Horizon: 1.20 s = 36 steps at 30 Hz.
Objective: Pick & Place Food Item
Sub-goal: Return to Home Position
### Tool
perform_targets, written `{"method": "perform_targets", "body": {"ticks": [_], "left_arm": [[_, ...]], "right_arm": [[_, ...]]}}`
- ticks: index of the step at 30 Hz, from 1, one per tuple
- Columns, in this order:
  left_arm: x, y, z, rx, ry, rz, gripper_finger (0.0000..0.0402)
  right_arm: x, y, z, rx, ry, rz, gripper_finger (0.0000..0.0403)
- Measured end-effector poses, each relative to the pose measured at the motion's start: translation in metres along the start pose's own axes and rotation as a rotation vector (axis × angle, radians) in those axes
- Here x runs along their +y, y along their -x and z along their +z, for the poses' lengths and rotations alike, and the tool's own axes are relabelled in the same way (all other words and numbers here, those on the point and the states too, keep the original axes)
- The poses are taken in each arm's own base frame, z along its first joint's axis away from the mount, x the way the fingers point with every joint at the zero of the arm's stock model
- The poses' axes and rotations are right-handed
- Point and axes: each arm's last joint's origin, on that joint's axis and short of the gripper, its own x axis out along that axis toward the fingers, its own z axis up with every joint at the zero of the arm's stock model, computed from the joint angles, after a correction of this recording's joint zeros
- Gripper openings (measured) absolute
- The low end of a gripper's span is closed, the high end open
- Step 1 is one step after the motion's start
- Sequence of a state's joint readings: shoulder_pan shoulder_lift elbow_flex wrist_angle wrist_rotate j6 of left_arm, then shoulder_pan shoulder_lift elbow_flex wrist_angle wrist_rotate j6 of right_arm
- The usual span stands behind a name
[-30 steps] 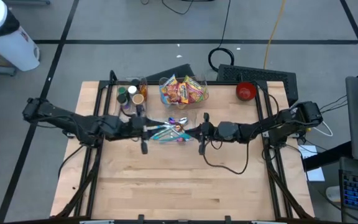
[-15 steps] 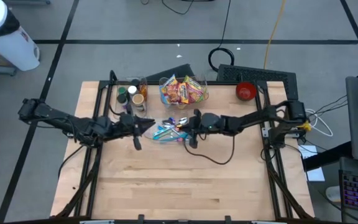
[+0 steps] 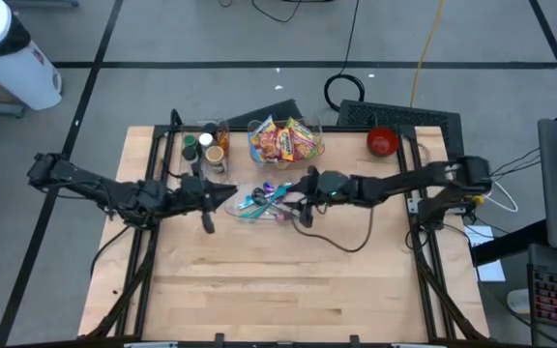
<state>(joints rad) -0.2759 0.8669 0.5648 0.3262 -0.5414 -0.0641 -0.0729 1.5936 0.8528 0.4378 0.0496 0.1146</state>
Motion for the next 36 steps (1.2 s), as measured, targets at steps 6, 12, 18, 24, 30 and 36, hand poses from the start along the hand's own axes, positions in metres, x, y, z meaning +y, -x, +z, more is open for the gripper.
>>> {"method": "perform_targets", "body": {"ticks": [6, 12, 18, 24, 30, 36], "left_arm": [[0.005, 0.031, 0.011, 0.01, -0.157, -0.131, 0.004], [0.023, 0.067, 0.013, 0.062, -0.158, -0.171, 0.004], [0.029, 0.072, -0.022, 0.114, -0.179, -0.17, 0.004], [0.033, 0.069, -0.066, 0.106, -0.179, -0.155, 0.004], [0.047, 0.082, -0.072, 0.11, -0.118, -0.109, 0.004], [0.054, 0.092, -0.087, 0.071, -0.105, -0.11, 0.004]], "right_arm": [[0.001, 0.074, 0.041, -0.018, 0.002, 0.002, 0.0231], [-0.002, 0.164, 0.05, 0.029, 0.083, -0.001, 0.0234], [-0.009, 0.208, 0.013, -0.008, 0.059, 0.0, 0.0229], [-0.014, 0.215, -0.034, -0.197, 0.052, 0.017, 0.0233], [-0.022, 0.222, -0.068, -0.28, 0.013, -0.07, 0.0227], [-0.024, 0.233, -0.08, -0.378, 0.014, -0.077, 0.0231]]}}
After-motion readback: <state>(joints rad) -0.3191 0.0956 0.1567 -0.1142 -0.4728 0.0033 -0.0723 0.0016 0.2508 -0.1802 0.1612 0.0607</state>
